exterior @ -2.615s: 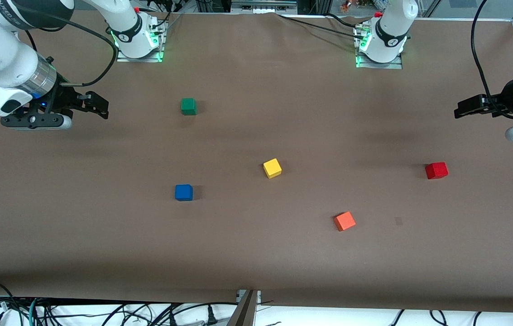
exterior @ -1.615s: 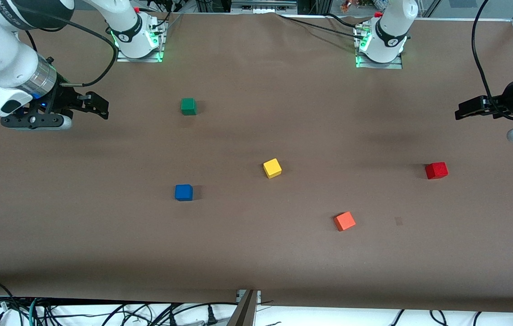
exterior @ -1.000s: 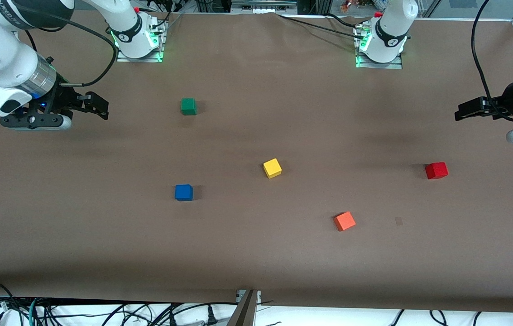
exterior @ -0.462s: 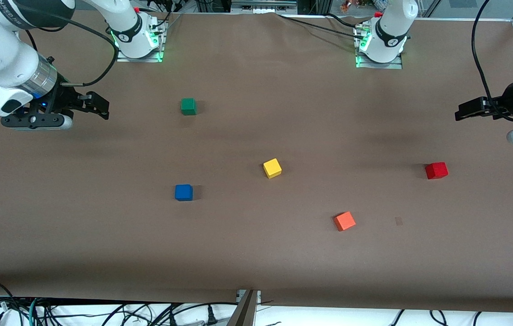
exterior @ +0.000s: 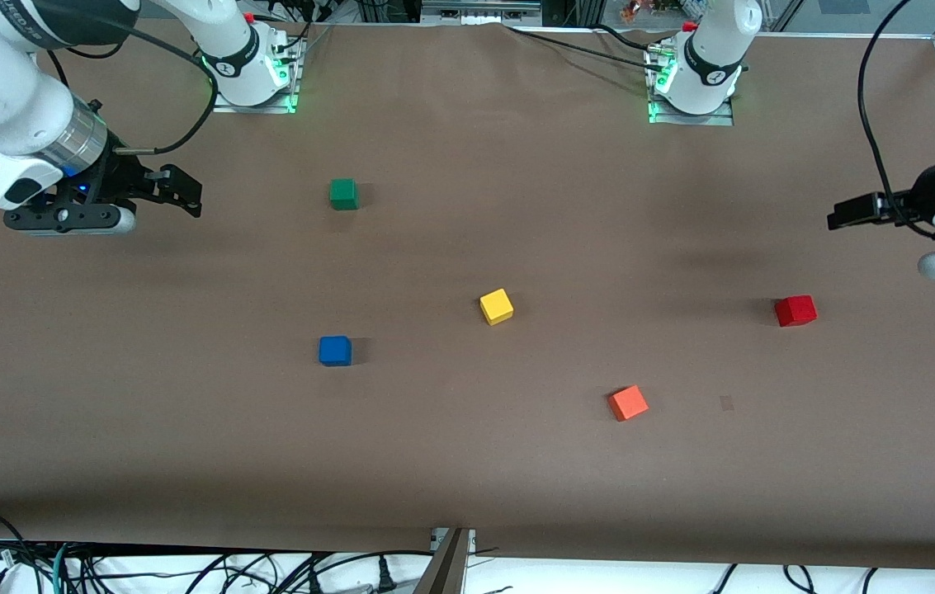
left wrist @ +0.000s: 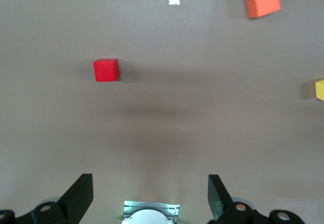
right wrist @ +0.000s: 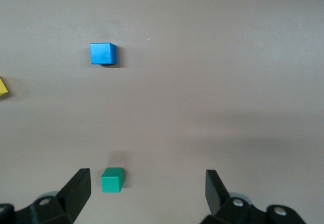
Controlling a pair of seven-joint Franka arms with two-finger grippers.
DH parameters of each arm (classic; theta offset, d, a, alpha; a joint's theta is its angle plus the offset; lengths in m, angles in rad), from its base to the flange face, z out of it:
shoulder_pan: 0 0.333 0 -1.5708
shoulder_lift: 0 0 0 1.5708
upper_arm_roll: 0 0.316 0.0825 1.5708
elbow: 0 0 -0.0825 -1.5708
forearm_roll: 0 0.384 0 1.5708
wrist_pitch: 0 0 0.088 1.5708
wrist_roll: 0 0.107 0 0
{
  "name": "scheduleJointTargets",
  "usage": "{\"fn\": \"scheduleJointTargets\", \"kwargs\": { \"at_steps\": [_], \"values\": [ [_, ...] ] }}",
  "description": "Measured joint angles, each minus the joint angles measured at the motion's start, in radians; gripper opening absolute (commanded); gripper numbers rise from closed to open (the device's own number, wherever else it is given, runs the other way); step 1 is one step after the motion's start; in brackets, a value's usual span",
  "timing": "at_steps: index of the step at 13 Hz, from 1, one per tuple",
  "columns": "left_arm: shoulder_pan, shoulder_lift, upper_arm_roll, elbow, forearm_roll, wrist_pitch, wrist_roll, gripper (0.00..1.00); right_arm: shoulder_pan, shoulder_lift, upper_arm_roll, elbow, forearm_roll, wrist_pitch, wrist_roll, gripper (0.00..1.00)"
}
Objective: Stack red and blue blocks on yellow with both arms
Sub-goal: 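Move the left gripper down over the red cube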
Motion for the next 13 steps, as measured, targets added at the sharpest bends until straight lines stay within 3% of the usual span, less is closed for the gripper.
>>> {"fn": "scheduleJointTargets", "kwargs": {
  "at_steps": [7,13],
  "values": [
    [0.064,0.173,0.003,-0.024,0.02,0.123,0.001,1.0,0.006,0.0,0.015,0.01,0.0,-0.002,0.0,1.0],
    [0.099,0.198,0.003,-0.225,0.052,0.356,0.002,1.0,0.006,0.0,0.018,0.01,0.0,-0.008,0.0,1.0]
  ]
}}
